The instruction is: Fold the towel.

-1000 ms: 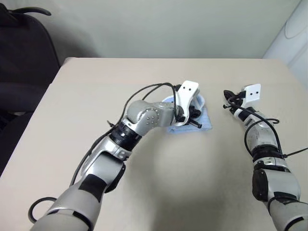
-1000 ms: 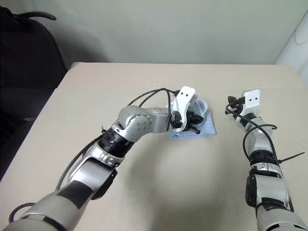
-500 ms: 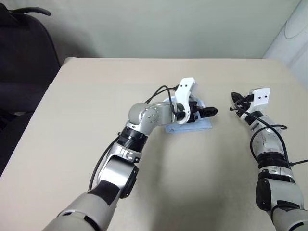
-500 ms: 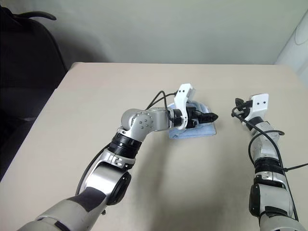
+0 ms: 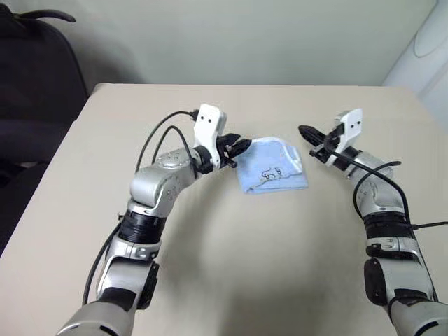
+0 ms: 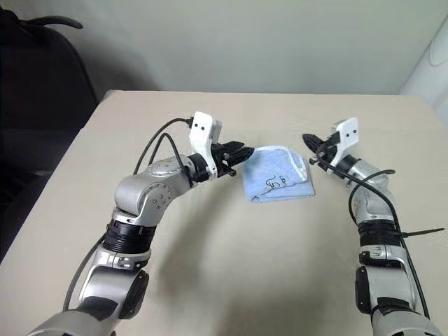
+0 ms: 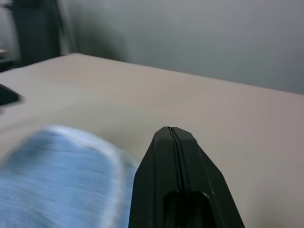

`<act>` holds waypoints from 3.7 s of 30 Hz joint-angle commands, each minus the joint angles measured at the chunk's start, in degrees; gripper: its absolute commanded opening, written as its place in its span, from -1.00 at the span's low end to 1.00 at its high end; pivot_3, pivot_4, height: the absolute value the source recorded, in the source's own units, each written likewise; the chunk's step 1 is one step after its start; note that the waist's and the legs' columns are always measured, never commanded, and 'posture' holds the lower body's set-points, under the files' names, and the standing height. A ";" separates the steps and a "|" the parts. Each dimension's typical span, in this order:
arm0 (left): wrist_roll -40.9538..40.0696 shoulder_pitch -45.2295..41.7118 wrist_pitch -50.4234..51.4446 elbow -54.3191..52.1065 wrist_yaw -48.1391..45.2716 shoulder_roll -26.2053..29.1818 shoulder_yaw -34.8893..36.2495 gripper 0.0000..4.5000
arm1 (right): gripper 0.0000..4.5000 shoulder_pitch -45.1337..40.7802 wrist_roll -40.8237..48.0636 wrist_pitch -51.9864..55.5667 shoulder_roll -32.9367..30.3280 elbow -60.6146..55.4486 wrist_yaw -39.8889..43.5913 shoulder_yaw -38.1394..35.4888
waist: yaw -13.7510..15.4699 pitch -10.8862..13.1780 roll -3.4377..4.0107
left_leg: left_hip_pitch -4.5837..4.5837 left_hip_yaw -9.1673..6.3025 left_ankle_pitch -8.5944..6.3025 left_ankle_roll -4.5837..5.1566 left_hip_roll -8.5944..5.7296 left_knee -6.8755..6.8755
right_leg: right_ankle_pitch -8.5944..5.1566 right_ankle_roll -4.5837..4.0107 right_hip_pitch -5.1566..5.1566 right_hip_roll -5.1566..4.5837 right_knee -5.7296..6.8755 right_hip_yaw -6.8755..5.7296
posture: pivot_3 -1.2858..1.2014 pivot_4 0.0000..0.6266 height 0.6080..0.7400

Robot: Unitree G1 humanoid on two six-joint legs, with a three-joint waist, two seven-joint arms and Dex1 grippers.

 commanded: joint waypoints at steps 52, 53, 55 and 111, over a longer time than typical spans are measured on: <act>2.73 26.45 -1.06 -18.82 3.88 -0.93 11.37 -0.53 | 0.98 -5.65 12.95 38.39 -1.48 16.03 4.79 -4.39 | -2.10 -0.37 -0.08 | 0.38 -0.03 -0.10 0.17 0.06 -0.05 | 0.00 0.12 0.29 0.09 0.06 0.12 | 0.03 -0.52 1.00; 2.73 26.53 -1.04 -18.83 3.88 -0.99 11.28 -0.53 | 0.98 -5.79 12.82 38.54 -1.17 15.73 5.20 -4.12 | -2.19 -0.37 -0.08 | 0.40 -0.04 -0.11 0.18 0.07 -0.07 | 0.00 0.12 0.29 0.11 0.06 0.12 | 0.03 -0.52 1.00; 2.59 26.57 -1.02 -18.74 3.93 -1.05 11.16 -0.53 | 0.98 -5.72 12.30 38.71 -0.79 14.42 6.04 -3.08 | -2.21 -0.37 -0.08 | 0.40 -0.04 -0.11 0.18 0.07 -0.11 | 0.00 0.12 0.25 0.12 0.06 0.12 | 0.03 -0.52 1.00; 2.49 26.37 -0.73 -16.21 5.45 -3.71 8.91 -0.53 | 0.98 10.15 19.82 23.44 -14.23 11.77 -37.31 -42.27 | 0.36 -0.44 0.05 | 0.46 -0.09 -0.27 0.46 -0.11 0.00 | -0.01 0.16 0.44 -0.06 0.06 0.17 | 0.03 -0.52 1.00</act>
